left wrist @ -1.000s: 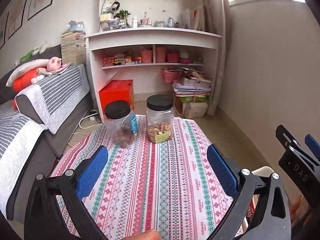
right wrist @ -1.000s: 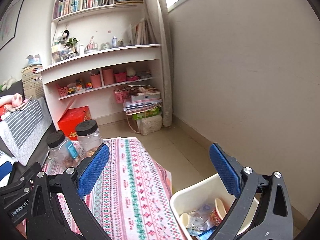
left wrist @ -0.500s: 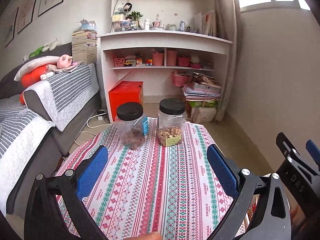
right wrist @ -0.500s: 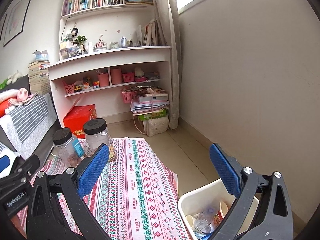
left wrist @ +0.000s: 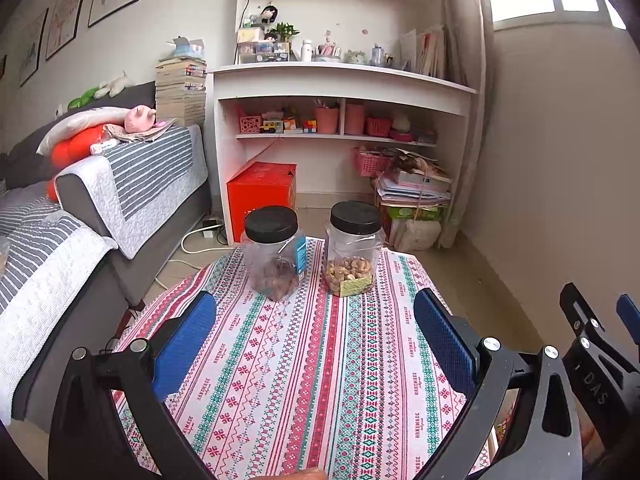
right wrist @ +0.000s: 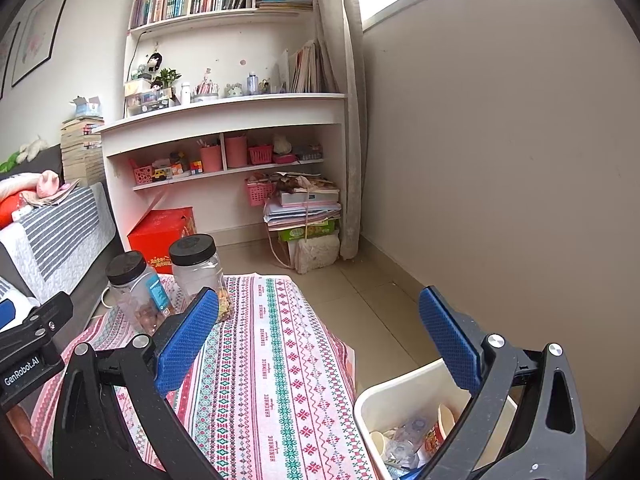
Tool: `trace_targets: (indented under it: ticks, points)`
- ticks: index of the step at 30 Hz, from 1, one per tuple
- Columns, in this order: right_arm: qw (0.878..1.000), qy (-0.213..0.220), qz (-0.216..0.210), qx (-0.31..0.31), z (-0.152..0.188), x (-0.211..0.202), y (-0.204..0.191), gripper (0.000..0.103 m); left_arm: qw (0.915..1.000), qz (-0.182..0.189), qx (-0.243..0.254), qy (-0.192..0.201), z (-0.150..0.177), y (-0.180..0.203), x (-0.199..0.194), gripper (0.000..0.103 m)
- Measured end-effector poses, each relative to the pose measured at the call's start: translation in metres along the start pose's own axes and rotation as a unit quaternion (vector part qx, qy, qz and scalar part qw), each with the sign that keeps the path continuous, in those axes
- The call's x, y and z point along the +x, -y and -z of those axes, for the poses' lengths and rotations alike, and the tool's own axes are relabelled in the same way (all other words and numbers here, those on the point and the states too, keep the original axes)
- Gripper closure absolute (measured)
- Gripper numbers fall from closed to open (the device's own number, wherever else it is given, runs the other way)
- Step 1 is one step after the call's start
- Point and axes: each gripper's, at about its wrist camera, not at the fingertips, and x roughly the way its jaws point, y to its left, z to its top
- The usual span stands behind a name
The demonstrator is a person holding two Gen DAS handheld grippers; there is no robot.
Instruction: Collect trash
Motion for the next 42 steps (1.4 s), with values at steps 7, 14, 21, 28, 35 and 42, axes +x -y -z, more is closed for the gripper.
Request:
trace_targets:
  ticks: [7, 14, 21, 28, 35, 42]
  points:
    - [1.0, 0.0, 0.0, 0.0, 0.0002, -0.0007, -0.0015, 0.007, 1.0, 0.001, 0.0, -0.001, -0.0002, 0.0007, 0.0003, 0.007]
    - [1.0, 0.0, 0.0, 0.0, -0.0001, -0.0006, -0.0009, 0.007, 1.0, 0.001, 0.001, -0.002, 0.0005, 0.0023, 0.0008, 0.007]
    - [1.0, -0.001, -0.001, 0.001, 0.0003, -0.0004, 0.0014, 0.007, 1.0, 0.0, 0.002, -0.002, 0.0009, 0.0031, 0.001, 0.007]
    - [1.0, -0.001, -0.001, 0.001, 0.001, -0.0002, 0.0012, 0.007, 1.0, 0.0, 0.001, -0.002, 0.0009, 0.0034, 0.001, 0.007]
    - [1.0, -0.001, -0.001, 0.0, 0.0006, -0.0003, 0.0009, 0.007, 1.0, 0.0, 0.001, -0.003, 0.0009, 0.0035, 0.0012, 0.007]
    - [1.0, -0.005, -0.003, 0.002, 0.0032, 0.0009, 0.002, 0.007, 1.0, 0.0, 0.002, -0.003, 0.0012, 0.0034, 0.0016, 0.007]
